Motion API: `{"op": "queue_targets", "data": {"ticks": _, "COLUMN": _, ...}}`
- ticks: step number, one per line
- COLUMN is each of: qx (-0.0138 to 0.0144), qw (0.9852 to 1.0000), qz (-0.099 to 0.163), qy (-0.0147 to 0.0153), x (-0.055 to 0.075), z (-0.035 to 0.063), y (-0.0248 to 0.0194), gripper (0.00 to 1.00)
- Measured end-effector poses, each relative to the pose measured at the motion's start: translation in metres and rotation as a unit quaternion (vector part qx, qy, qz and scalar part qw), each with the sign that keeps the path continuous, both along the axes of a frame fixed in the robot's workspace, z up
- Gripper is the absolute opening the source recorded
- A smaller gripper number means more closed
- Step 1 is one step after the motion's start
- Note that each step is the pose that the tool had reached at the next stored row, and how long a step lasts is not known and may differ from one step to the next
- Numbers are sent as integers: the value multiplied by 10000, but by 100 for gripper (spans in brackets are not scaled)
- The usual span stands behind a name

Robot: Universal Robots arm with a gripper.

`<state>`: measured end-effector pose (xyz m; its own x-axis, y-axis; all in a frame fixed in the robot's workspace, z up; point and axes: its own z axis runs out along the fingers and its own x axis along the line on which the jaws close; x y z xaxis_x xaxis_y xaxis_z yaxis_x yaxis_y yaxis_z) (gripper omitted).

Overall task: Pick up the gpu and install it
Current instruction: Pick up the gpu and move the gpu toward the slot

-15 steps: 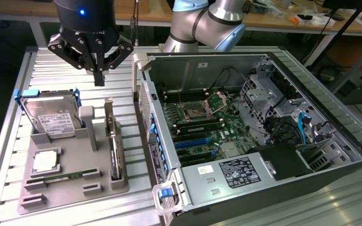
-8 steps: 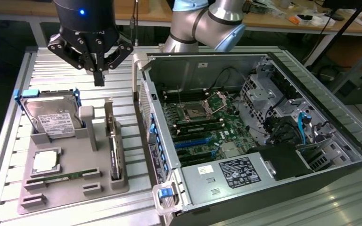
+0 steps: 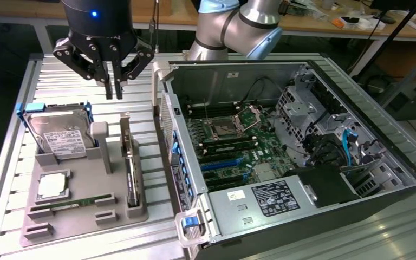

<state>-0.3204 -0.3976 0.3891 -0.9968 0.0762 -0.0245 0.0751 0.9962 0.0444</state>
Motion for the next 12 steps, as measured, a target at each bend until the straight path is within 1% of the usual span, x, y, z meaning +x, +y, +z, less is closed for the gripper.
{"op": "queue_targets", "data": {"ticks": 1, "qx": 0, "qw": 10000, "qz": 0, "qy": 0, "x": 0, "z": 0, "y": 0, "gripper": 24}}
{"op": "queue_targets", "data": {"ticks": 2, "qx": 0, "qw": 10000, "qz": 0, "qy": 0, "x": 0, "z": 0, "y": 0, "gripper": 36}}
{"op": "queue_targets", "data": {"ticks": 3, "qx": 0, "qw": 10000, "qz": 0, "qy": 0, "x": 0, "z": 0, "y": 0, "gripper": 42}}
{"op": "queue_targets", "data": {"ticks": 4, "qx": 0, "qw": 10000, "qz": 0, "qy": 0, "x": 0, "z": 0, "y": 0, "gripper": 42}}
{"op": "queue_targets", "data": {"ticks": 7, "qx": 0, "qw": 10000, "qz": 0, "qy": 0, "x": 0, "z": 0, "y": 0, "gripper": 60}}
{"op": "queue_targets", "data": {"ticks": 12, "qx": 0, "qw": 10000, "qz": 0, "qy": 0, "x": 0, "z": 0, "y": 0, "gripper": 60}}
